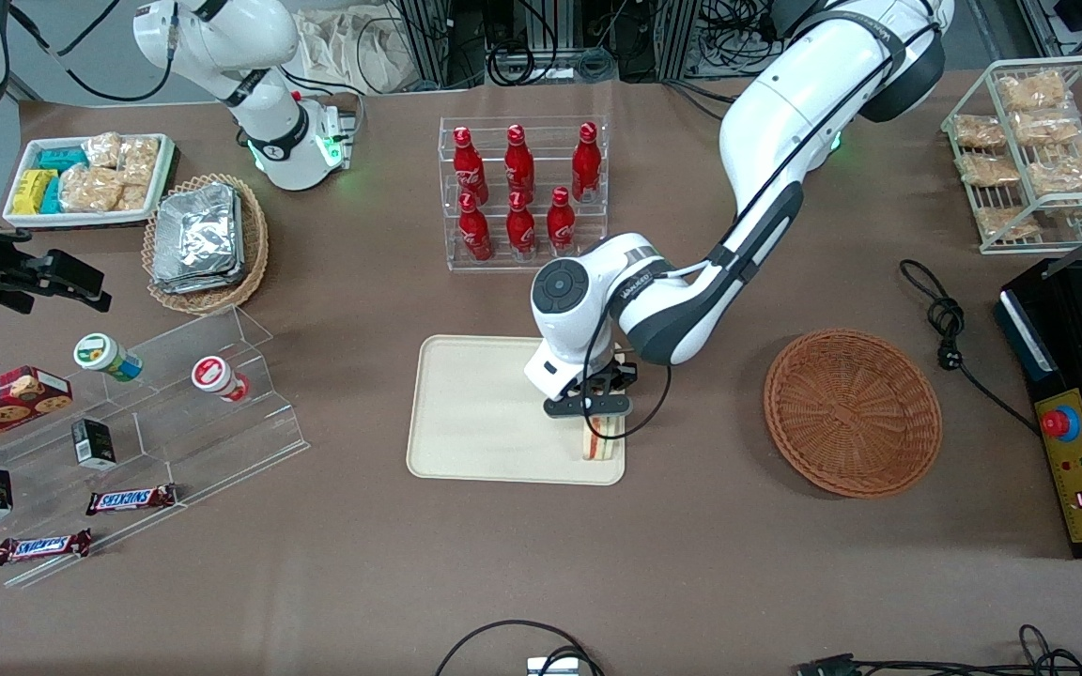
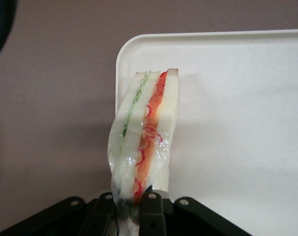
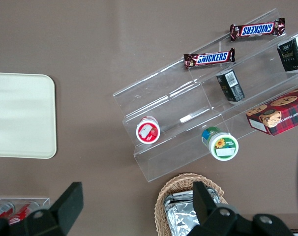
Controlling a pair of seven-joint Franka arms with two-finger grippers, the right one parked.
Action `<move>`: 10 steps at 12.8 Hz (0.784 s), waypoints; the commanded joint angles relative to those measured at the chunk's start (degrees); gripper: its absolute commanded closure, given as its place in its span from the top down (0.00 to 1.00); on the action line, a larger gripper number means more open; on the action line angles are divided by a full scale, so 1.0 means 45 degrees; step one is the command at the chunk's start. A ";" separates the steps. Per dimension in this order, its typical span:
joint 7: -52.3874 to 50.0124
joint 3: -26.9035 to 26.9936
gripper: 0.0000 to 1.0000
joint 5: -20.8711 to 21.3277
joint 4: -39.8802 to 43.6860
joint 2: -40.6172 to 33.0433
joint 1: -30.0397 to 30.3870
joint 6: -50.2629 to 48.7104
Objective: Place sandwich from basket to tray
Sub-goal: 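Open the left gripper to release the sandwich onto the tray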
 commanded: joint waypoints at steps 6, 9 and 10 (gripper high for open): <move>-0.0197 0.0028 1.00 -0.0039 0.0200 -0.0474 0.0304 0.0317; 0.0970 -0.0615 1.00 -0.1578 -0.0832 -0.2501 0.1844 -0.0110; 0.1672 -0.0752 1.00 -0.2434 -0.1126 -0.3301 0.2410 -0.0558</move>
